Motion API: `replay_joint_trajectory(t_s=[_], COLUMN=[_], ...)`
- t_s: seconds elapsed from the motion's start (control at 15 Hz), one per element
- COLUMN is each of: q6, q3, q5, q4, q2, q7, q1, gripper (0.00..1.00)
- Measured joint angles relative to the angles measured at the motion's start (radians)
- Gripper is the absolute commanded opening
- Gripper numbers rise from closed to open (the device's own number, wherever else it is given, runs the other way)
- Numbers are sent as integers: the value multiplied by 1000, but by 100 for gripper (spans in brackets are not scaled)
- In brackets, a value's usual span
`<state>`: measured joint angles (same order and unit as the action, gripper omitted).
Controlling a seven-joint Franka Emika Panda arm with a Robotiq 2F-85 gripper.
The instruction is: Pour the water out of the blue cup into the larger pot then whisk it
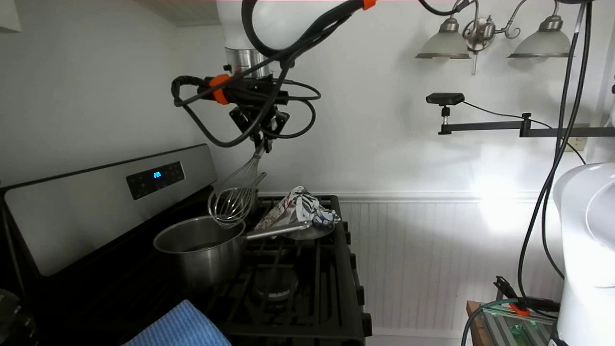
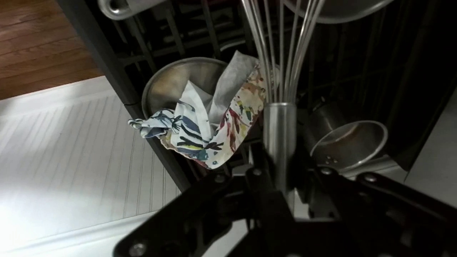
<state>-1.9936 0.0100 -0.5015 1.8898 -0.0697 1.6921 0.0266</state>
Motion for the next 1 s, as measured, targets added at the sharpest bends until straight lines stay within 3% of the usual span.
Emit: replay_joint_trajectory(t_s=[0.53,1.0], q6=[-116,-134], q3=[-8,-21], q5=[-143,-184], q4=[-63,-106], q2=[161,264], q7=[266,317], q1=[-3,-26], gripper=[6,6])
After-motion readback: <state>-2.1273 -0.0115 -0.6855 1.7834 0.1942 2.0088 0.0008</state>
